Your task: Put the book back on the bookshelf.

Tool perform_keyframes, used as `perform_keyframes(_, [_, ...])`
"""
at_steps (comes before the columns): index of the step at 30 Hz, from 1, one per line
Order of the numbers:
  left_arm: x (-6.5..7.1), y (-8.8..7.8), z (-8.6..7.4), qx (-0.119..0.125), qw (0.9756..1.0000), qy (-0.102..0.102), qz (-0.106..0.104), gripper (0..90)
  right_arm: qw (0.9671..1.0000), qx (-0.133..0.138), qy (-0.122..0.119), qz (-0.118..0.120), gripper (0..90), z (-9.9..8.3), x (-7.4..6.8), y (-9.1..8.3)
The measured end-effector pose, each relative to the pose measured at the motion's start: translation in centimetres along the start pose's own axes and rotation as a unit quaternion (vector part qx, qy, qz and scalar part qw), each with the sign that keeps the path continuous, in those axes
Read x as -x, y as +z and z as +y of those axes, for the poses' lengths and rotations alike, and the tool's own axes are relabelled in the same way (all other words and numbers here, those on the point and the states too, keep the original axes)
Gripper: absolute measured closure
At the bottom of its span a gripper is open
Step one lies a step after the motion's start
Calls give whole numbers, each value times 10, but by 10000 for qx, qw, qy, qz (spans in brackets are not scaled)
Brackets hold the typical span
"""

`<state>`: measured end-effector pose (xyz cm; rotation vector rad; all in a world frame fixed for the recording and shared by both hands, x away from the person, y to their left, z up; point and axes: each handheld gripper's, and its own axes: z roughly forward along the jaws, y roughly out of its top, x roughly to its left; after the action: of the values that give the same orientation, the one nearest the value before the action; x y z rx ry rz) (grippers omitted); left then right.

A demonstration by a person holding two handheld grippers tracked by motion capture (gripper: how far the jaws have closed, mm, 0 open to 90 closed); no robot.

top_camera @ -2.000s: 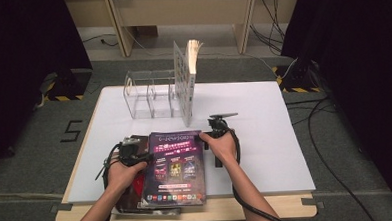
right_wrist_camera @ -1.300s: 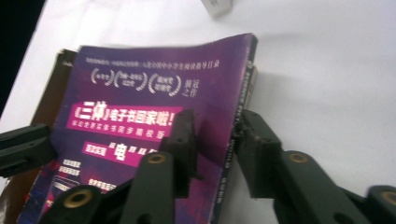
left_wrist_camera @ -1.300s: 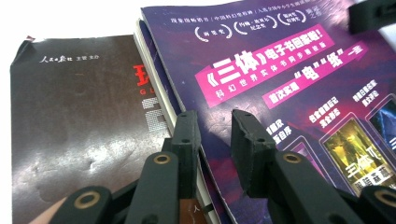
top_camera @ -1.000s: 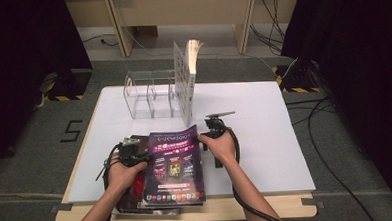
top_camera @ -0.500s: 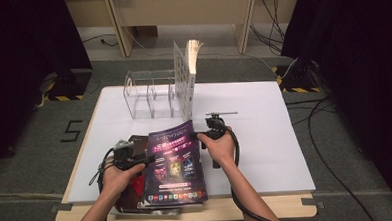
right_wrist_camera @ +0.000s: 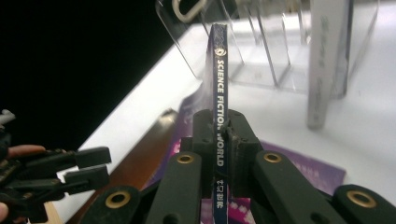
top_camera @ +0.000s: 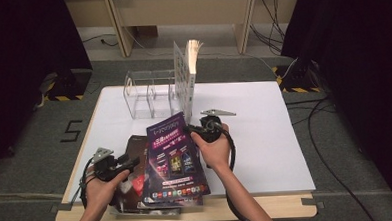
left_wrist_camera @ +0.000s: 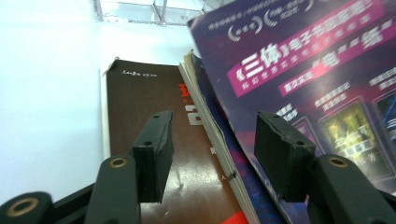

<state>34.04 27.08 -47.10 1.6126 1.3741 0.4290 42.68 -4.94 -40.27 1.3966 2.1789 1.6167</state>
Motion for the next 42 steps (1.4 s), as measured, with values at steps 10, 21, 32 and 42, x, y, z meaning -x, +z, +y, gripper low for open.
perform_keyframes(10, [-4,-1,-3,93,9999,-72,41,470,9984,507,-255,-83,843,11,-14,-8])
perform_keyframes(21, [-9,-1,-6,92,9998,-135,82,474,9932,1061,-468,-142,843,31,-29,-14])
perform_keyframes(32, [-11,0,-8,118,9998,-168,70,475,9845,1621,-602,-296,843,59,-39,-15])
perform_keyframes(42, [-10,0,-8,167,9997,-147,75,475,9775,1938,-717,-423,843,75,-42,-13])
